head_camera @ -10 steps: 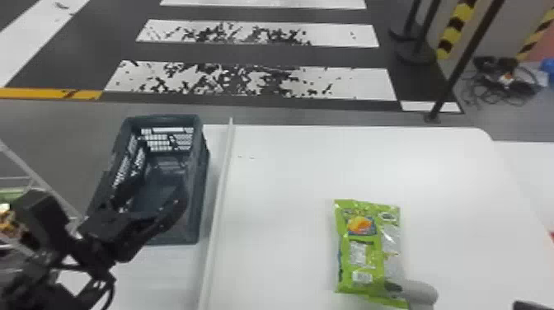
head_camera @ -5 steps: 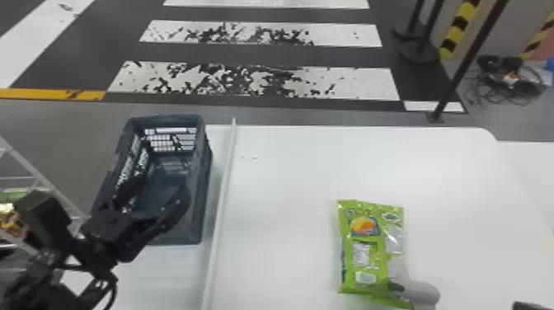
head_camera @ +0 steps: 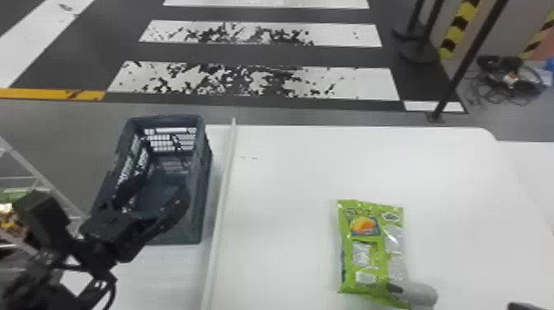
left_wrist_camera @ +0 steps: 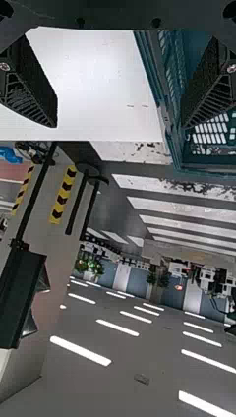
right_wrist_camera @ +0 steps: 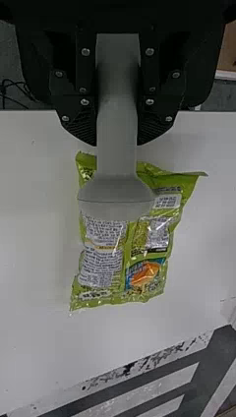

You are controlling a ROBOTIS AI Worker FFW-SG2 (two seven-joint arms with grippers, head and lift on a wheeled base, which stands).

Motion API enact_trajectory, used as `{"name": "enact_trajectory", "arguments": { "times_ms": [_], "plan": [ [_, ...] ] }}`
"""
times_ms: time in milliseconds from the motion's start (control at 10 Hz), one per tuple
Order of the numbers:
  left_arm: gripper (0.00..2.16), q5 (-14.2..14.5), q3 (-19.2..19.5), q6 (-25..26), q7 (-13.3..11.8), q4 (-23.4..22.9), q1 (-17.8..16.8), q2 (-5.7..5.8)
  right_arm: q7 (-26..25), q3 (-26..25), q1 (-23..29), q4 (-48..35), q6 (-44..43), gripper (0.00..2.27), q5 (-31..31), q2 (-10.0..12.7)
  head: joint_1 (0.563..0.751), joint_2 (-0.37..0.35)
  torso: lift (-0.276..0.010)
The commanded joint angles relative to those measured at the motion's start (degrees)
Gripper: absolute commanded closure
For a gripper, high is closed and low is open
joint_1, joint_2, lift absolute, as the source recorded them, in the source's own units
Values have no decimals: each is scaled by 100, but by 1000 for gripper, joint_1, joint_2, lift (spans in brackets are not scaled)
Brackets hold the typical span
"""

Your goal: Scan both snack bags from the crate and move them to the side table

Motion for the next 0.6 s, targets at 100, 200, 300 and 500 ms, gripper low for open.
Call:
{"name": "enact_trajectory", "arguments": {
  "times_ms": [100,200,300,500],
  "plan": [
    [66,1,8,0,0,-29,13,-6,9,42,-2,35,-83,2253,41,-9,695,27,-29],
    [66,1,8,0,0,-38,13,-6,18,42,6,0,-101,2253,32,-9,695,28,-29],
    [66,1,8,0,0,-38,13,-6,18,33,15,-53,-101,2253,23,-9,695,28,-29],
    [66,1,8,0,0,-64,21,-6,-8,-107,-82,-62,-259,2253,23,-36,695,24,-29]
  ]
}}
